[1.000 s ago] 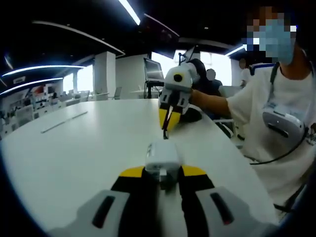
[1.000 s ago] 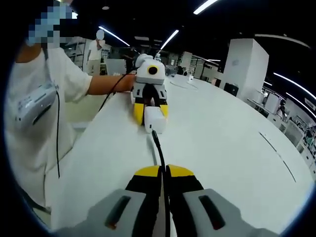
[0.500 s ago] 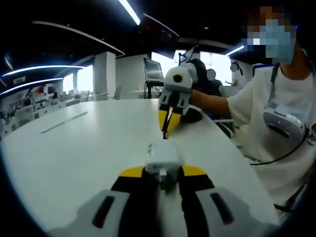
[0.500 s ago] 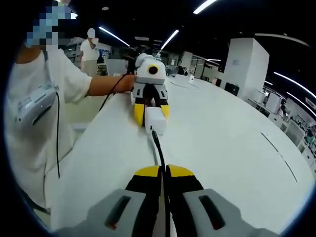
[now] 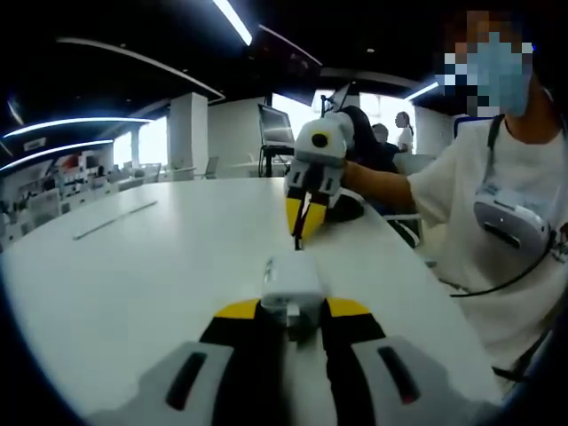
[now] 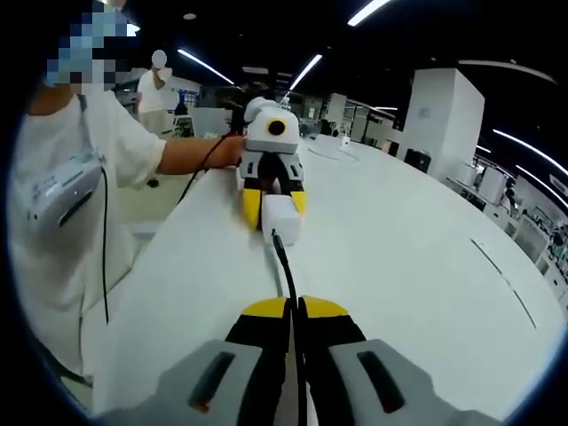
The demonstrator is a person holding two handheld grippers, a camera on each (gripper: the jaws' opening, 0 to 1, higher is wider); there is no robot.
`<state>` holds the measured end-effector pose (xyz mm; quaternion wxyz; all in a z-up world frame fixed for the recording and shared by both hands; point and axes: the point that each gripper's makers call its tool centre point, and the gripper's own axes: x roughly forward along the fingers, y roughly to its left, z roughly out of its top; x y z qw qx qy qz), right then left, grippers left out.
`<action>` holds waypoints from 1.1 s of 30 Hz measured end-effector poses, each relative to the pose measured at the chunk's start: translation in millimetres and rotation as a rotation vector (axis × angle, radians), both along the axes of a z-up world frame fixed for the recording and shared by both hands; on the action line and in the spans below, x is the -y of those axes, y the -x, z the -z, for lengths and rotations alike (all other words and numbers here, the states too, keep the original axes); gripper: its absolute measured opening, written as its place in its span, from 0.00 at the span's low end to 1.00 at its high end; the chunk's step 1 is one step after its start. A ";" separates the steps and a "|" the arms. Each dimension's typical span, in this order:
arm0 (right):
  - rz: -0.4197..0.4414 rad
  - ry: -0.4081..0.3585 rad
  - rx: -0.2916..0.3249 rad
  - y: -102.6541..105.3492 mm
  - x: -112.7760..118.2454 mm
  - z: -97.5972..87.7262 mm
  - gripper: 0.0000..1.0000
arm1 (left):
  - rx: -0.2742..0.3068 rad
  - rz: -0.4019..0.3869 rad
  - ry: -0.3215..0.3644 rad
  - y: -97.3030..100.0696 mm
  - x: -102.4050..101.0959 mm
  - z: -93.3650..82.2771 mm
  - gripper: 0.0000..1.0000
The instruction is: Plug the desk Type‑C cable into the charger adapter.
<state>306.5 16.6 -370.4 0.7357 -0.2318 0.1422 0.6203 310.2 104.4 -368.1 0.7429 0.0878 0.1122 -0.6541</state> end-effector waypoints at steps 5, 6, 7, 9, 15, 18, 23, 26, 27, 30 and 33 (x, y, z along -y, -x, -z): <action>-0.003 0.007 0.001 0.6 0.0 -0.6 0.04 | 0.003 0.000 0.000 1.5 0.8 -0.1 0.25; -0.003 0.008 0.002 0.6 0.0 -0.8 0.04 | 0.003 0.000 0.000 1.9 1.0 -0.1 0.25; -0.003 0.009 0.002 0.6 0.0 -0.8 0.04 | 0.003 0.000 0.000 2.2 1.1 -0.1 0.25; -0.003 0.012 0.002 0.7 0.1 -0.9 0.04 | 0.004 0.001 0.000 2.8 1.2 -0.1 0.25; -0.003 0.018 0.003 1.5 0.2 -1.8 0.04 | 0.003 0.001 0.001 3.3 1.0 -0.3 0.25; -0.003 0.023 0.006 2.9 0.0 -1.5 0.04 | 0.004 0.001 0.001 3.8 0.8 -0.2 0.25; -0.001 0.025 0.008 4.3 -0.1 -1.1 0.04 | 0.005 0.002 0.001 6.1 1.1 0.9 0.25; -0.001 0.023 0.008 5.2 -0.3 -1.5 0.04 | 0.005 0.003 0.001 5.8 0.5 1.1 0.25; -0.002 0.023 0.007 5.8 -0.4 -1.7 0.04 | 0.005 0.003 0.001 5.9 0.3 1.3 0.25; -0.002 0.030 0.010 6.4 -0.6 -0.7 0.04 | 0.007 0.003 0.001 5.7 0.1 1.3 0.25; -0.003 0.033 0.010 6.5 -0.8 -0.6 0.04 | 0.008 0.002 0.001 5.5 -0.1 1.2 0.25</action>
